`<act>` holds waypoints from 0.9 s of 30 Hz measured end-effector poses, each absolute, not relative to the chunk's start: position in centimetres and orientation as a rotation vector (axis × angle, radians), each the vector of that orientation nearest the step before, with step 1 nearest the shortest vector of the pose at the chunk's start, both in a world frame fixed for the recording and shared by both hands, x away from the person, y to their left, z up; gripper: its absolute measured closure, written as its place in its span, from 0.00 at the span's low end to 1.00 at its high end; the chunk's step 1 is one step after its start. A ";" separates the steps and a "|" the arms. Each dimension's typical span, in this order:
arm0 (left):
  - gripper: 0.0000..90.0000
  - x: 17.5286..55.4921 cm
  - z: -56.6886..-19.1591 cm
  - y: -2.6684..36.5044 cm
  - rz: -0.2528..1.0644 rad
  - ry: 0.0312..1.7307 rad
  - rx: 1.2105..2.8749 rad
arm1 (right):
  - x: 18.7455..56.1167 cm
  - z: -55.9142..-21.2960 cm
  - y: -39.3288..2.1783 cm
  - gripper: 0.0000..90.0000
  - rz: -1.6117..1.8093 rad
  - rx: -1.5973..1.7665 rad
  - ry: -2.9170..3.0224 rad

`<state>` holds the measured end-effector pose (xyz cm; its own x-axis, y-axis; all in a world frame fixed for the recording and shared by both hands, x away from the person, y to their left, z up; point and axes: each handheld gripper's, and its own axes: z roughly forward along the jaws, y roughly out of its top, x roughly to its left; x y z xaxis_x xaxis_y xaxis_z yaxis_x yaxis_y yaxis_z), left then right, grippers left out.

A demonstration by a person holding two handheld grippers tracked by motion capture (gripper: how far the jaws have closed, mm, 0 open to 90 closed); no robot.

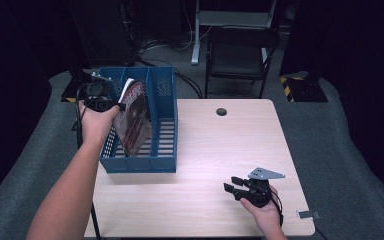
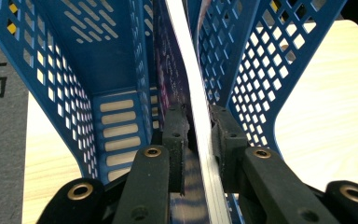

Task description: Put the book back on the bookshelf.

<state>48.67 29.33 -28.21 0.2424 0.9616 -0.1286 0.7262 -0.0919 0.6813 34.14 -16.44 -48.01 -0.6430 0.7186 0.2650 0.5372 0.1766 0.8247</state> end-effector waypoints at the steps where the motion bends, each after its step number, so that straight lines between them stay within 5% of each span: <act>1: 0.87 48.7 -28.2 29.4 0.468 1.541 1.882 | 34.1 -48.0 -16.4 0.59 1.459 1.223 2.260; 27: 0.84 47.9 -26.7 29.7 0.368 1.567 1.921 | 34.2 -48.1 -16.4 0.59 1.460 1.222 2.264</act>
